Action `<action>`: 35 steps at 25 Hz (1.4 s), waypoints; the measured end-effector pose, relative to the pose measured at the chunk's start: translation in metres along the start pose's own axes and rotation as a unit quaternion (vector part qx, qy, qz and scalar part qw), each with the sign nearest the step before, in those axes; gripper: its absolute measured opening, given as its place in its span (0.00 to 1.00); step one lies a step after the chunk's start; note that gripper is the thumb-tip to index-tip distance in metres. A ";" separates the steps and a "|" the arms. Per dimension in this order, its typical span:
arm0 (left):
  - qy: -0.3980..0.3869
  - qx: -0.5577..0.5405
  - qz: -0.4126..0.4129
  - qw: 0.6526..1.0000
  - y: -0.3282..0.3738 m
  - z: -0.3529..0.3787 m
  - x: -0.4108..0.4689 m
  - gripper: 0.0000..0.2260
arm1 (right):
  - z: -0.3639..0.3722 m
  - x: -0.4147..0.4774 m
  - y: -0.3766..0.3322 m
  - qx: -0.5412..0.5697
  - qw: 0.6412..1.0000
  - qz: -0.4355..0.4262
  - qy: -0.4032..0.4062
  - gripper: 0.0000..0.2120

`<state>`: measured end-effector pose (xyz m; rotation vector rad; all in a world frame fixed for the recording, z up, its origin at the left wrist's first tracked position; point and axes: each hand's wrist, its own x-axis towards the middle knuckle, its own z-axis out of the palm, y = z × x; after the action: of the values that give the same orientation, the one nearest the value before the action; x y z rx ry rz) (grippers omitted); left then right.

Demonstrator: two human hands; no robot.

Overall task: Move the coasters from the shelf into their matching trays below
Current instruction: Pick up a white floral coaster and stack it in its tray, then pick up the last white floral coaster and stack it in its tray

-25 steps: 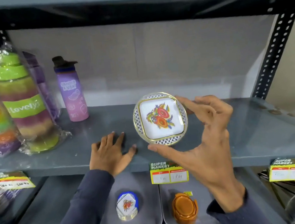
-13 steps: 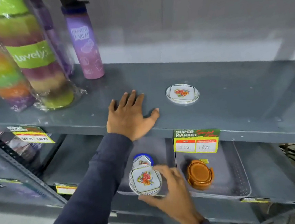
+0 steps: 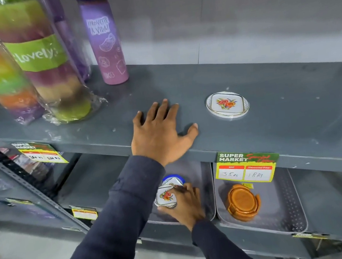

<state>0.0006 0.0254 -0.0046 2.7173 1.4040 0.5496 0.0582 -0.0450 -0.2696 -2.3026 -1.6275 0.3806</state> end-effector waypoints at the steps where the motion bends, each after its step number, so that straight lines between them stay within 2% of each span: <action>1: -0.003 0.001 0.000 1.000 0.000 0.000 0.000 0.37 | 0.001 0.003 0.001 -0.012 1.000 -0.004 -0.008 0.37; 6: -0.007 0.008 0.004 1.000 0.000 -0.003 0.000 0.37 | 0.006 0.014 0.004 0.007 0.999 0.012 -0.040 0.37; 10: -0.010 0.010 0.005 1.000 0.000 -0.003 0.000 0.37 | 0.005 0.020 0.010 0.022 0.999 0.007 -0.023 0.27; 12: -0.013 0.014 0.007 1.000 -0.001 -0.003 0.000 0.37 | 0.002 0.022 0.014 0.016 1.000 0.006 -0.013 0.26; 16: -0.018 0.018 0.009 1.000 -0.001 -0.003 0.002 0.37 | -0.017 0.011 0.009 0.015 1.000 -0.017 -0.009 0.35; 18: -0.018 0.016 0.009 1.000 -0.001 -0.002 0.002 0.37 | -0.041 -0.008 0.000 0.046 0.997 -0.041 0.056 0.37; 20: -0.016 0.017 0.011 1.000 -0.001 -0.001 0.002 0.37 | -0.073 -0.037 -0.005 0.124 0.967 -0.100 0.198 0.31; 22: -0.016 0.022 0.011 1.000 -0.002 0.002 0.002 0.38 | -0.108 -0.071 -0.011 0.202 0.902 -0.180 0.336 0.23; 26: -0.022 0.034 0.016 0.999 -0.002 0.006 0.003 0.40 | -0.204 -0.113 -0.026 0.226 0.798 -0.274 0.487 0.28; 28: -0.021 0.036 0.015 0.999 -0.002 0.005 0.004 0.41 | -0.255 -0.106 -0.031 0.227 0.776 -0.270 0.523 0.29; 30: -0.025 0.035 0.017 0.999 -0.003 0.005 0.004 0.42 | -0.296 -0.084 -0.029 0.245 0.783 -0.222 0.527 0.31; 31: -0.026 0.033 0.018 0.999 -0.004 0.004 0.004 0.41 | -0.312 -0.070 -0.026 0.254 0.801 -0.184 0.510 0.34; 33: -0.026 0.029 0.018 0.999 -0.005 0.004 0.004 0.39 | -0.330 -0.042 -0.017 0.247 0.864 -0.099 0.428 0.42; 35: -0.024 0.020 0.016 0.999 -0.006 0.003 0.004 0.38 | -0.333 -0.016 -0.006 0.194 0.926 -0.019 0.324 0.50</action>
<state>-0.0008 0.0329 -0.0077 2.7702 1.3771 0.4602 0.1740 -0.0873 0.0401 -1.8173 -1.1359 -0.0734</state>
